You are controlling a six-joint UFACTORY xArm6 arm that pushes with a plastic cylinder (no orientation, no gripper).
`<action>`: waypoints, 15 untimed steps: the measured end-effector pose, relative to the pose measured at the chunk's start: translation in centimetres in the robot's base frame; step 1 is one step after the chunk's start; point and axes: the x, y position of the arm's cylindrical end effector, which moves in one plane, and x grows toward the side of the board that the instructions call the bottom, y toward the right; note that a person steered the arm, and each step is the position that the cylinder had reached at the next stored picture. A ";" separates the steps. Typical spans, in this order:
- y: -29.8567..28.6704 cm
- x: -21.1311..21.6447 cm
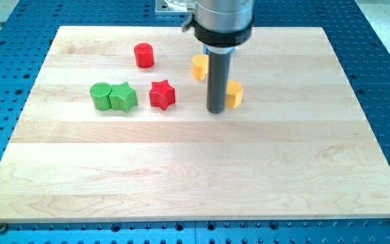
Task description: Push the red star into the red circle
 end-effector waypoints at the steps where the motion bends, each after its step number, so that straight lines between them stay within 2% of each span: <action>1: 1.8 0.1; 2: 2.4 -3.8; 3: 8.9 -2.8; 4: 10.0 -5.1; 5: 2.5 -5.5; 6: 1.3 -5.3; 7: 4.2 -5.2; 8: 4.6 -8.1; 9: 2.8 -8.1; 10: 2.9 -1.0; 11: -4.7 1.9; 13: -11.6 -1.5; 14: -11.5 0.7; 15: -11.6 -4.4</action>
